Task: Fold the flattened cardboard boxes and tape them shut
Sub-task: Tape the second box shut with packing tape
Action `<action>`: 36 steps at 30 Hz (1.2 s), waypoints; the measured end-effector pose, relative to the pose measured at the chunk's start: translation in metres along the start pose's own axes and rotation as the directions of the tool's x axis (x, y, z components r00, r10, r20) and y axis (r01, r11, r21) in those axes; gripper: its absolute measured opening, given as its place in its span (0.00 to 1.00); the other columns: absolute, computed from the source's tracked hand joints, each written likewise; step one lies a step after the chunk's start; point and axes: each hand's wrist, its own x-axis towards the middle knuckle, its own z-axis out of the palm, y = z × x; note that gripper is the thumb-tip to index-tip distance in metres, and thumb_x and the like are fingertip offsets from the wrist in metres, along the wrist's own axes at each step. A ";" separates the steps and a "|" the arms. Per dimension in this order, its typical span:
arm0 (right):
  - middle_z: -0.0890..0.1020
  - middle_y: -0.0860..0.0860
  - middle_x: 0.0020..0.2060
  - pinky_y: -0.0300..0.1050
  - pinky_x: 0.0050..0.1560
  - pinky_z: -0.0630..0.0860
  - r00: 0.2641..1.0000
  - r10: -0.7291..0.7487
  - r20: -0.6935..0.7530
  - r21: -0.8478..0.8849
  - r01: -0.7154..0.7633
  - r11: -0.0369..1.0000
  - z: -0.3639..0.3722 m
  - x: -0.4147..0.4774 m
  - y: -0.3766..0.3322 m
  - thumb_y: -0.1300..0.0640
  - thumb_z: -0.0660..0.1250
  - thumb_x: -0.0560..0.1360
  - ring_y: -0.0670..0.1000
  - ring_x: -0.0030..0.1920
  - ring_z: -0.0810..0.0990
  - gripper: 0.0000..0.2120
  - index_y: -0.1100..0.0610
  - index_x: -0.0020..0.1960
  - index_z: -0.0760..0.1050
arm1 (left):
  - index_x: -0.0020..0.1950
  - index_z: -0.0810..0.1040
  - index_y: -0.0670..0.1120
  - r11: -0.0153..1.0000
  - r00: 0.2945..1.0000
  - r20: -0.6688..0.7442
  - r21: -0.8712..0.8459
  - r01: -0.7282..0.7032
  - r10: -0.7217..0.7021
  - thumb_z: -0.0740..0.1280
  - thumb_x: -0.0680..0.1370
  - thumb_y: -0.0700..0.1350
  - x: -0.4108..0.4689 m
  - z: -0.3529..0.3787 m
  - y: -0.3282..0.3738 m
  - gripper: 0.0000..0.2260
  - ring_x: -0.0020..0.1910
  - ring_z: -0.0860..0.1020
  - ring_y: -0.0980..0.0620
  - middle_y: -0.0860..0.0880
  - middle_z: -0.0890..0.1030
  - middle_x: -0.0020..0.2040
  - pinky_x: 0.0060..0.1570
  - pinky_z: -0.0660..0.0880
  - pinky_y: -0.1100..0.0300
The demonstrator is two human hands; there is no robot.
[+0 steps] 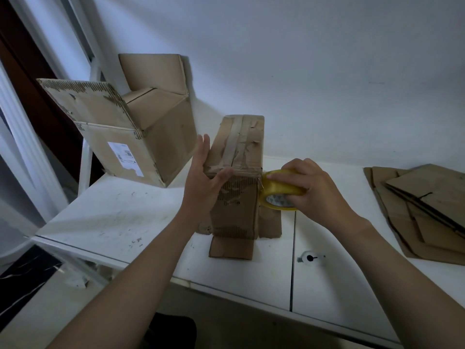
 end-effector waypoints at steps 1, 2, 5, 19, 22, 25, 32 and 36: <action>0.79 0.49 0.53 0.35 0.49 0.64 1.000 0.005 -0.004 -0.005 -0.005 1.000 0.001 0.000 0.000 0.69 0.77 0.65 0.51 0.50 0.71 0.28 0.49 0.62 0.82 | 0.81 0.51 0.41 0.998 1.000 -0.009 -0.065 0.015 -0.015 0.65 0.81 0.43 -0.004 0.001 -0.002 0.33 0.70 0.61 0.72 0.53 0.57 0.78 0.59 0.63 0.81; 0.79 0.50 0.52 0.35 0.49 0.64 1.000 0.009 -0.011 -0.010 -0.009 1.000 0.002 0.000 -0.001 0.70 0.77 0.65 0.52 0.50 0.72 0.29 0.49 0.62 0.82 | 0.81 0.52 0.40 0.993 0.999 -0.020 -0.113 0.040 -0.043 0.61 0.83 0.45 -0.009 0.002 -0.003 0.30 0.70 0.63 0.70 0.56 0.59 0.77 0.58 0.65 0.80; 0.78 0.51 0.51 0.38 0.48 0.68 1.000 0.015 -0.016 -0.003 -0.015 1.000 0.002 0.002 -0.006 0.69 0.77 0.66 0.54 0.50 0.74 0.28 0.48 0.62 0.82 | 0.82 0.51 0.43 0.985 0.988 -0.040 -0.088 0.146 -0.150 0.51 0.85 0.50 -0.020 0.001 -0.003 0.26 0.69 0.64 0.62 0.61 0.61 0.69 0.52 0.64 0.84; 0.73 0.34 0.57 0.29 0.47 0.71 0.971 0.179 0.159 0.251 -0.215 0.944 -0.010 -0.002 -0.030 0.40 0.74 0.69 0.38 0.56 0.73 0.21 0.33 0.57 0.68 | 0.77 0.64 0.42 0.748 0.970 -0.223 0.659 0.079 0.094 0.46 0.72 0.78 -0.011 0.031 0.002 0.48 0.80 0.48 0.38 0.41 0.52 0.81 0.73 0.55 0.31; 0.76 0.41 0.56 0.32 0.50 0.67 0.995 0.067 0.071 0.109 -0.075 0.991 -0.010 0.001 -0.031 0.47 0.77 0.70 0.41 0.55 0.72 0.20 0.41 0.60 0.75 | 0.77 0.64 0.42 0.758 0.963 -0.238 0.649 0.061 0.126 0.50 0.71 0.80 -0.007 0.029 -0.005 0.50 0.80 0.49 0.40 0.42 0.53 0.81 0.72 0.60 0.33; 0.79 0.46 0.55 0.33 0.50 0.65 0.995 0.065 0.080 -0.002 -0.065 0.998 -0.008 0.007 -0.032 0.50 0.79 0.69 0.46 0.54 0.72 0.21 0.49 0.60 0.79 | 0.77 0.64 0.41 0.771 0.957 -0.253 0.635 0.054 0.141 0.51 0.71 0.80 -0.007 0.030 -0.009 0.50 0.80 0.50 0.40 0.42 0.54 0.81 0.72 0.62 0.35; 0.81 0.44 0.52 0.48 0.50 0.75 0.983 0.153 0.097 -0.023 -0.152 0.988 0.007 0.012 -0.020 0.53 0.78 0.70 0.50 0.50 0.74 0.17 0.47 0.58 0.81 | 0.77 0.62 0.42 0.794 0.950 -0.276 0.605 0.053 0.147 0.61 0.67 0.79 -0.008 0.033 -0.013 0.52 0.80 0.49 0.38 0.40 0.50 0.81 0.72 0.62 0.34; 0.81 0.44 0.53 0.43 0.50 0.73 0.981 0.162 0.110 0.040 -0.167 0.985 0.020 0.014 -0.017 0.52 0.78 0.71 0.51 0.51 0.76 0.17 0.47 0.59 0.81 | 0.79 0.57 0.49 0.880 0.947 -0.314 0.465 0.099 0.060 0.69 0.64 0.73 -0.012 0.038 -0.010 0.50 0.78 0.51 0.38 0.41 0.45 0.80 0.73 0.64 0.39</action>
